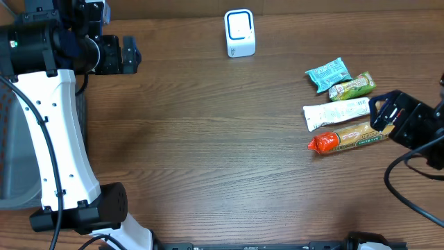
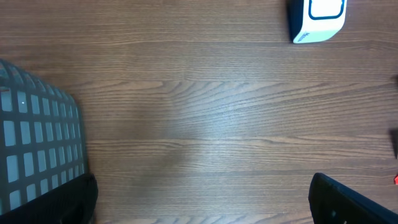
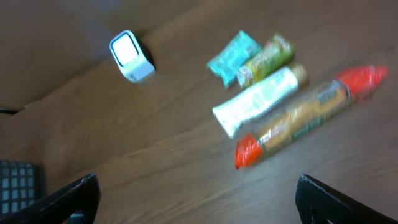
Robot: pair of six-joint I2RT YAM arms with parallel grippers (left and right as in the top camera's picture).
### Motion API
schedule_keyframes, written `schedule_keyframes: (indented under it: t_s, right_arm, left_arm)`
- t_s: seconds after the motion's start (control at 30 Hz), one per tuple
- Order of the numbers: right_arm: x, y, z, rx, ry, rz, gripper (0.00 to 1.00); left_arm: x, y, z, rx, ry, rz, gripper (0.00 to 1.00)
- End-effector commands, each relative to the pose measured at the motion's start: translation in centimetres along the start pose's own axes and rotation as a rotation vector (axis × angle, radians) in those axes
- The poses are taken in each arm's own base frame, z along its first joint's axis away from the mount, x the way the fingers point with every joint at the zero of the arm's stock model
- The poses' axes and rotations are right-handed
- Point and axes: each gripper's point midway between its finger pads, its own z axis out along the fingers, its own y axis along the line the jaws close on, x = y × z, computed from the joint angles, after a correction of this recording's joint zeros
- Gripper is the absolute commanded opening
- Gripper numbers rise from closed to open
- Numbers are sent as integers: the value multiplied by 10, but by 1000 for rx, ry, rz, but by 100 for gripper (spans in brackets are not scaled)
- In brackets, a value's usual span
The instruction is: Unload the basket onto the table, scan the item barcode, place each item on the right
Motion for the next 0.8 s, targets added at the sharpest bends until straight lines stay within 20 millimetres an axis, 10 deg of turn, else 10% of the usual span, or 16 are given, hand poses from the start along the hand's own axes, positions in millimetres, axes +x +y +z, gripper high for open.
schedule_keyframes:
  t_s: [0.0, 0.2, 0.77]
  right_arm:
    - [-7, 7, -5, -35, -78, -129, 100]
    - [-7, 34, 8, -169, -299, -391, 100]
    - [60, -3, 81, -342, -754, -390, 100]
  left_arm:
    - [-3, -1, -10, 4, -30, 20, 100]
    - [-3, -1, -10, 4, -30, 20, 100]
    - [-3, -1, -10, 4, -30, 20, 100]
